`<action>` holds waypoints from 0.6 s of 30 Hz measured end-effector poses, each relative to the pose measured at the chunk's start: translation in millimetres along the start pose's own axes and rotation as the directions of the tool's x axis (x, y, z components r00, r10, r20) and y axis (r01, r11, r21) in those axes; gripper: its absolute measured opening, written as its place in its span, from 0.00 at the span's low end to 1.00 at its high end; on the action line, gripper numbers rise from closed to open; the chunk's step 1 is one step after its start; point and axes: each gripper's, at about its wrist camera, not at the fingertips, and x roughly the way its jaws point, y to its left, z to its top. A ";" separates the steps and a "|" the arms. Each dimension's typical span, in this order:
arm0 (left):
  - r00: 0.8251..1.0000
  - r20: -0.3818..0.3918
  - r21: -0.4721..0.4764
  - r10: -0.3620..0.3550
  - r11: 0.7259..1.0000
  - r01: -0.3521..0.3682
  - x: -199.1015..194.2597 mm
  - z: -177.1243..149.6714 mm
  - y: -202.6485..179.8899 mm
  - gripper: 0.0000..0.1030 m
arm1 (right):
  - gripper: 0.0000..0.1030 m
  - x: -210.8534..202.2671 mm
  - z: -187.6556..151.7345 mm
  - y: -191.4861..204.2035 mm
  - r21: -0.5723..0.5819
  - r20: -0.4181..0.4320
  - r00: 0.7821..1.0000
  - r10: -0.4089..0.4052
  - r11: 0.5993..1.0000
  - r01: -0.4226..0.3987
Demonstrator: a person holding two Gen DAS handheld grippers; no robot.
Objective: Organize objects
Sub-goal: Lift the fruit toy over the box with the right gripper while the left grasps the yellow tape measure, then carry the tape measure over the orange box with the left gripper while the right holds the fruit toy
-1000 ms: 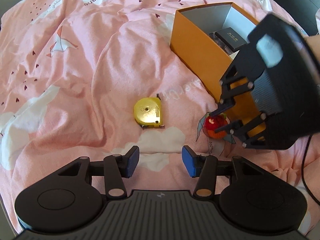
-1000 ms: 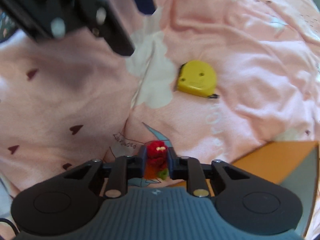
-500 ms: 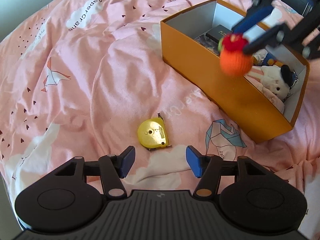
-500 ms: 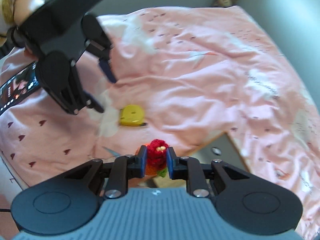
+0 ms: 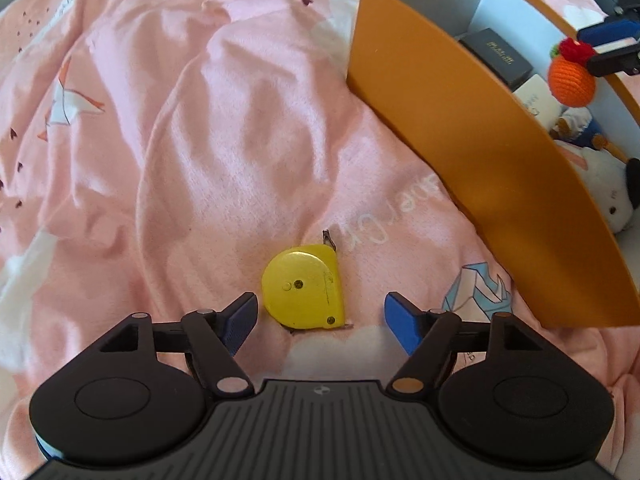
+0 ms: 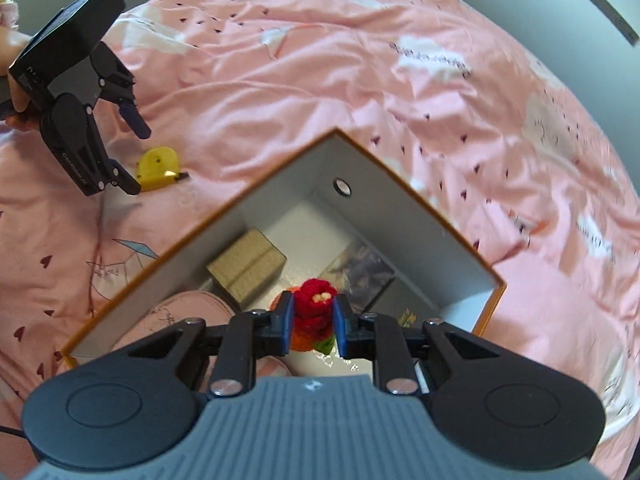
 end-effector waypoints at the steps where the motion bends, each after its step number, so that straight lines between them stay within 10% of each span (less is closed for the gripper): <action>1: 1.000 -0.011 -0.006 0.001 1.000 -0.001 4.5 1.3 1.6 0.83 | 0.21 5.0 -2.0 -3.4 0.013 -0.003 1.000 0.004 1.000 -0.004; 18: 0.997 -0.078 -0.031 0.012 0.999 -0.015 32.4 5.1 9.1 0.56 | 0.21 42.2 -16.9 -20.5 0.086 0.007 0.996 0.088 0.992 -0.088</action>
